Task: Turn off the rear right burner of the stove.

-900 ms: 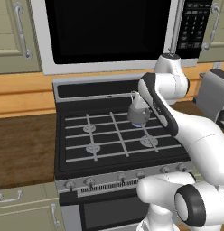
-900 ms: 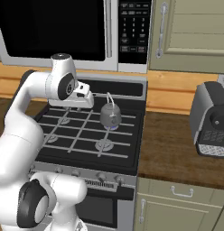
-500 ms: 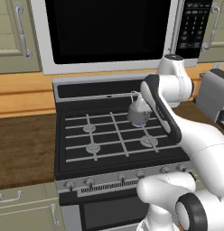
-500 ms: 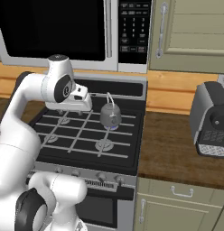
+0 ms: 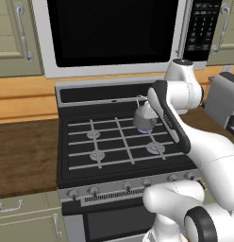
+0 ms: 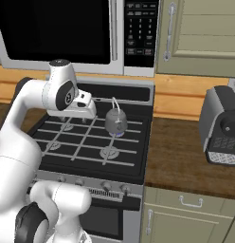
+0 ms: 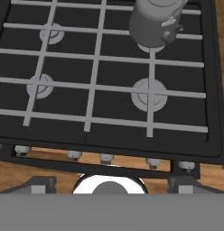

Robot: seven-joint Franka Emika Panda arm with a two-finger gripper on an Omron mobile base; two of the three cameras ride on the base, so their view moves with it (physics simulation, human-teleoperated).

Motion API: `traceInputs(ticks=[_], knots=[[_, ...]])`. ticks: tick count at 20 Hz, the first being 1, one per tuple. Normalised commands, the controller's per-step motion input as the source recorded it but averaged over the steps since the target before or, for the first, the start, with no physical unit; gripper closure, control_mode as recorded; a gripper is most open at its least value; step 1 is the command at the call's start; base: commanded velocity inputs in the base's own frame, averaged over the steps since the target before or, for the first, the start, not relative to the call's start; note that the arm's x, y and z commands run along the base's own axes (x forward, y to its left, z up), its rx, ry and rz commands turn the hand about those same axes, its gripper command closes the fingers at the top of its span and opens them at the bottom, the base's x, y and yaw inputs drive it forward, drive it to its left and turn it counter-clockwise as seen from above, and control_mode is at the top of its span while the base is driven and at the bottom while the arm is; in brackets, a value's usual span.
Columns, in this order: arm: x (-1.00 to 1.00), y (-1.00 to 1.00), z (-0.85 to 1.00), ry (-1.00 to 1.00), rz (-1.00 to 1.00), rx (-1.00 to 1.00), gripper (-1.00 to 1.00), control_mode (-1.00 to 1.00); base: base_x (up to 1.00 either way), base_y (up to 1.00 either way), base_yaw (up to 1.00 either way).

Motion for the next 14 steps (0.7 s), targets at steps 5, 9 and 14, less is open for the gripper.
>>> traceInputs(ticks=[5, 9, 14], knots=[[0.00, 0.01, 0.00, 0.00, 0.00, 0.00, -1.00, -1.00, 0.00, 0.00, 0.00], [0.00, 0.17, 0.00, 0.00, 0.00, 0.00, -1.00, -1.00, 0.00, 0.00, 0.00], [0.00, 0.26, 0.00, 0.00, 0.00, 0.00, -1.00, -1.00, 0.00, 0.00, 0.00]])
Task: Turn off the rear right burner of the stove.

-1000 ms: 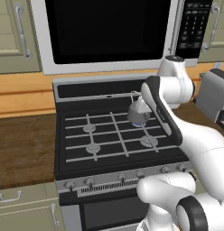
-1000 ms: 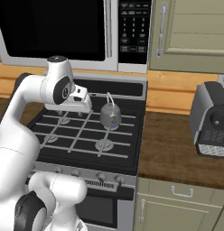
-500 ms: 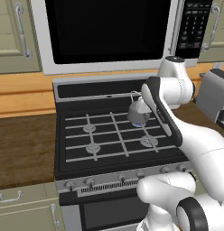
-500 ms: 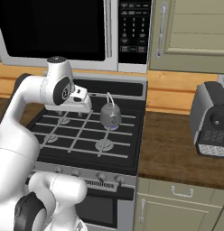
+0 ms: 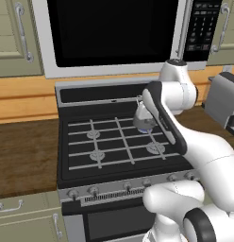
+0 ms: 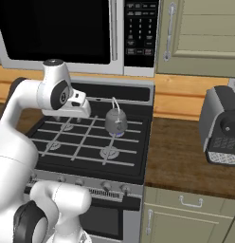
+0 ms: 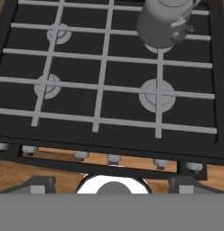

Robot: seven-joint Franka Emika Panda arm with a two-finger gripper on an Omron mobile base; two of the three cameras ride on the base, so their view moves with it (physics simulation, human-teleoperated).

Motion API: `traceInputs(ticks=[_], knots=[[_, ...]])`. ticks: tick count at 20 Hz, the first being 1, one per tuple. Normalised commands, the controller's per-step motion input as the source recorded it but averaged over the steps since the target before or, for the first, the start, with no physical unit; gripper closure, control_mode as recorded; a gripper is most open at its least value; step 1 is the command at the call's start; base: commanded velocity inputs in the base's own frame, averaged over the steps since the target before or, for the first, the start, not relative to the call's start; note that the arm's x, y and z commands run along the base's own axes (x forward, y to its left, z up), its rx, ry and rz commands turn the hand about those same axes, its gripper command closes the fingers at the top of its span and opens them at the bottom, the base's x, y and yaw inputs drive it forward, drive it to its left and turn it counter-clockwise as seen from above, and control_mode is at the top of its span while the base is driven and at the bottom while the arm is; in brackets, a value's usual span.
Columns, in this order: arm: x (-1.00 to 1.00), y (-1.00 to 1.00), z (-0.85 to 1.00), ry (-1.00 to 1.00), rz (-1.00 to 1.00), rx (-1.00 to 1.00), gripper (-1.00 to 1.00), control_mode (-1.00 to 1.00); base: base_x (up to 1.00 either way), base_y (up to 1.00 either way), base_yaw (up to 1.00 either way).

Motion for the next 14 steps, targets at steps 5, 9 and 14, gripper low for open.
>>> traceInputs(ticks=[5, 9, 14], knots=[[0.00, 0.10, 0.00, 0.00, 0.00, 0.00, -1.00, -1.00, 0.00, 0.00, 0.00], [0.00, 0.00, 0.00, 0.00, 0.00, 0.00, -1.00, -1.00, 0.00, 0.00, 0.00], [0.00, 0.00, 0.00, 0.00, 0.00, 0.00, -1.00, -1.00, 0.00, 0.00, 0.00]])
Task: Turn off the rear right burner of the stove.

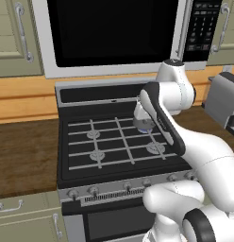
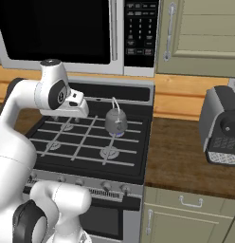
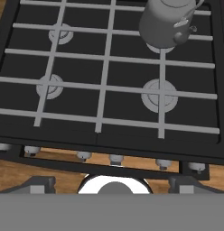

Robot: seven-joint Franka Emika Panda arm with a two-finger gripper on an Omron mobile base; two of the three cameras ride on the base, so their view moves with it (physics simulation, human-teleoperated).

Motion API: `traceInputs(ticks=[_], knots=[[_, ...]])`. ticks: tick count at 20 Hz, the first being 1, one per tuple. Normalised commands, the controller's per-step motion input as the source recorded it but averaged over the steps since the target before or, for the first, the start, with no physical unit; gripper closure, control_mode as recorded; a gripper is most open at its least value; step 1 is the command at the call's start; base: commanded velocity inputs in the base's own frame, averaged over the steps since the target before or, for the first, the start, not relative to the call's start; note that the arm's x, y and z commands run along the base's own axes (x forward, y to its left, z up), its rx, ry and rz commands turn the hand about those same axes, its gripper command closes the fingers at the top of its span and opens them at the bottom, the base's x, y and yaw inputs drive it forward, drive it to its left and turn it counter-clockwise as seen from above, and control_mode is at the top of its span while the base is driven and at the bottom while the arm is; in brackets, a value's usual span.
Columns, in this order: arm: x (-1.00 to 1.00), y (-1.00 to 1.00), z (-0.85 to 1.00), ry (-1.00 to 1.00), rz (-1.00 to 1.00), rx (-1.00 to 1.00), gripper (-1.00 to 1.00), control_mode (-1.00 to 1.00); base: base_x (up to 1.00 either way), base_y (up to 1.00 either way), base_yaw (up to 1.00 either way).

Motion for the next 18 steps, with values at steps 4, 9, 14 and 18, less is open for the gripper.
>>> traceInputs(ticks=[4, 9, 14, 18], knots=[[0.00, 0.00, 0.00, 0.00, 0.00, 0.00, -1.00, -1.00, 0.00, 0.00, 0.00], [0.00, 0.03, -0.01, 0.00, 0.00, 0.00, -1.00, 1.00, 0.00, 0.04, 0.00], [0.00, 0.00, 0.00, 0.00, 0.00, 0.00, -1.00, 1.00, 0.00, 0.26, 0.00], [0.00, 0.00, 0.00, 0.00, 0.00, 0.00, -1.00, 1.00, 0.00, 0.29, 0.00]])
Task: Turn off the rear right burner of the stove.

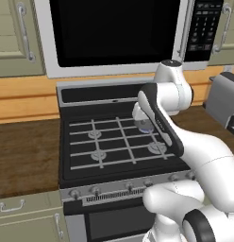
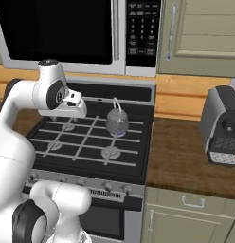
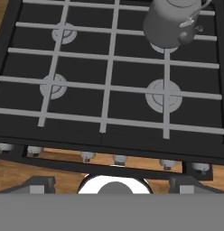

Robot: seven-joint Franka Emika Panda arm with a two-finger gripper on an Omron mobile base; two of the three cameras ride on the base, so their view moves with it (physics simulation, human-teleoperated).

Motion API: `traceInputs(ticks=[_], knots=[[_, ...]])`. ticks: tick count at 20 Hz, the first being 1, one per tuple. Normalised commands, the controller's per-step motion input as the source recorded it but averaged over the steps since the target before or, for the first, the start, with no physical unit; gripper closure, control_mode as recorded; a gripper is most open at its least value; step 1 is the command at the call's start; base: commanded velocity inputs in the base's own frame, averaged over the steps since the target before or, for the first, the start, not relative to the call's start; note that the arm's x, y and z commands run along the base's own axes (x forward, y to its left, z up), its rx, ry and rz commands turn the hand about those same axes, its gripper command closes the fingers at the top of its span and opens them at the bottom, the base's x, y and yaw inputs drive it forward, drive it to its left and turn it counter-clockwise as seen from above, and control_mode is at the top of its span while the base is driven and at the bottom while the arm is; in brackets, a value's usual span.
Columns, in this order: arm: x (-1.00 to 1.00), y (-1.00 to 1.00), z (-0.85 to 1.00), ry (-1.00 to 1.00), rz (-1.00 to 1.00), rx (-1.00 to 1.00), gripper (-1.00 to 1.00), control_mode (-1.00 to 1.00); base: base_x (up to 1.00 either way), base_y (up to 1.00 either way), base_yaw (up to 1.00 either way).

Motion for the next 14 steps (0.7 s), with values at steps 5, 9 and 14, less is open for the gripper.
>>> traceInputs(ticks=[5, 9, 14], knots=[[0.00, 0.00, 0.00, 0.00, 0.00, 0.00, -1.00, 1.00, 0.00, 0.37, 0.00], [0.00, 0.00, 0.00, 0.00, 0.00, 0.00, -1.00, 1.00, 0.00, 0.42, 0.00], [0.00, 0.00, 0.00, 0.00, 0.00, 0.00, -1.00, 1.00, 0.00, 0.40, 0.00]])
